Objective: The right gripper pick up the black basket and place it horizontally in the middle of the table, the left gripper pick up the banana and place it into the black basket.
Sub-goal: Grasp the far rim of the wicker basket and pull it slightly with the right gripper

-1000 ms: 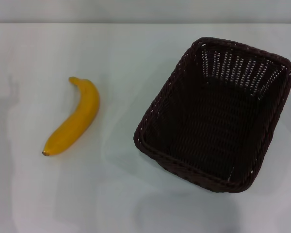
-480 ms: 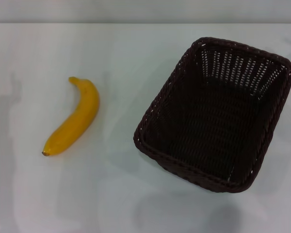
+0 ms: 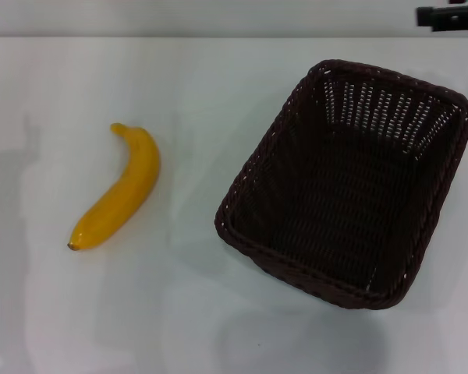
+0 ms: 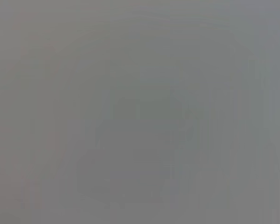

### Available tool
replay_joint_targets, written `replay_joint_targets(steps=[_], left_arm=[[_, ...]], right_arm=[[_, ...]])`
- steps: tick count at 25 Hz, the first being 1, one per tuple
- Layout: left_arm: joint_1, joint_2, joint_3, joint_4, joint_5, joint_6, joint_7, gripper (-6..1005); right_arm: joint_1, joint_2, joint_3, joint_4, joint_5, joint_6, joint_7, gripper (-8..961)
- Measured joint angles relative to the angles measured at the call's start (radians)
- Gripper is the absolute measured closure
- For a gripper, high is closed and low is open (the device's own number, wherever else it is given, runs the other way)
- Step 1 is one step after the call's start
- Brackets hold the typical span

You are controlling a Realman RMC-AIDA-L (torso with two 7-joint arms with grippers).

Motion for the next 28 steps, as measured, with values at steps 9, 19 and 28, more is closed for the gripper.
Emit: replay_joint_targets(steps=[9,19,28], left_arm=[[0.008,0.0,0.01,0.0,0.004,0.0,0.0,308],[0.017,0.0,0.033,-0.001,0.005,0.0,0.0,309],[0.03,-0.001,0.039,-0.002,0.005,0.007,0.0,309]], right_arm=[[0.091,0.004,-0.104,0.016,-0.132,0.006,0.069,238],[0.171,0.037,-0.129,-0.055,-0.316,0.0,0.109,249],[0.211,0.041,-0.134,-0.131,-0.362,-0.039,0.104,259]])
